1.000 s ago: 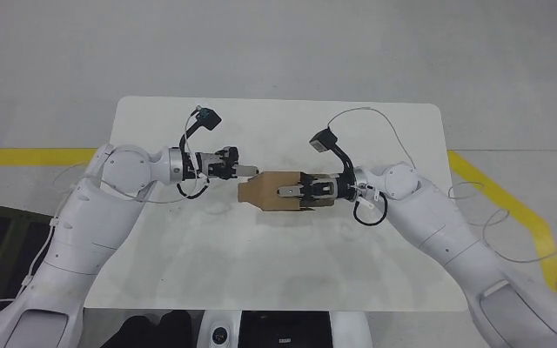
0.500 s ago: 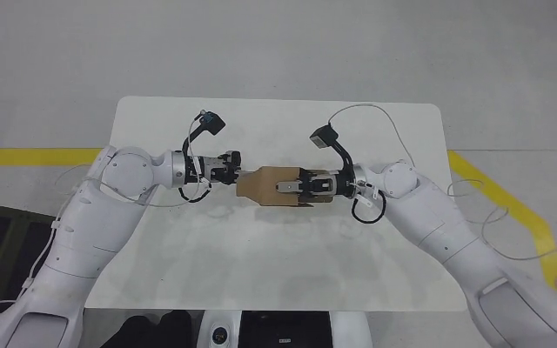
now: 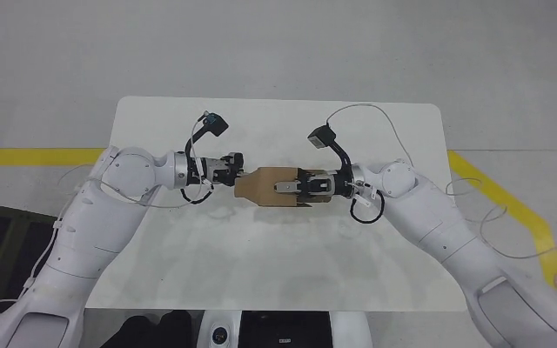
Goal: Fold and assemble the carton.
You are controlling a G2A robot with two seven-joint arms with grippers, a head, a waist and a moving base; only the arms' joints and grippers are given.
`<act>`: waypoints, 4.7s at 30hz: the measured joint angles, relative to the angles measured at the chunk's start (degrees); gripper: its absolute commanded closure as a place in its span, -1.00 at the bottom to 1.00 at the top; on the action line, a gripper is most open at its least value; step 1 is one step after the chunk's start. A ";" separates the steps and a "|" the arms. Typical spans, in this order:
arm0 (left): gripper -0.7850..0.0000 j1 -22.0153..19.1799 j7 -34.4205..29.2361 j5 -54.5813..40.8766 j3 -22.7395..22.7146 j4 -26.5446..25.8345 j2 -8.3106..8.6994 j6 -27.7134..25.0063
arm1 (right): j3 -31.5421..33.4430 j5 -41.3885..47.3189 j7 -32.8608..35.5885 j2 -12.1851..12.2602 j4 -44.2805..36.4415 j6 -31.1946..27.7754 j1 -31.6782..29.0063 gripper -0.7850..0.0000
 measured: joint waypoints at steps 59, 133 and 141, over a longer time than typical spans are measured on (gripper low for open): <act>-1.00 -2.67 1.50 4.68 0.47 3.47 -0.09 0.81 | 2.91 -4.60 -0.92 -0.02 2.19 -0.91 0.24 1.00; -1.00 -2.02 -2.34 -12.87 2.11 8.46 -1.34 -4.92 | -2.79 3.34 -4.76 -0.94 -1.42 -4.76 1.86 1.00; -1.00 -2.02 -2.60 -13.14 2.36 8.41 -1.49 -5.26 | -3.39 3.45 -4.86 -0.80 -1.05 -4.87 2.23 1.00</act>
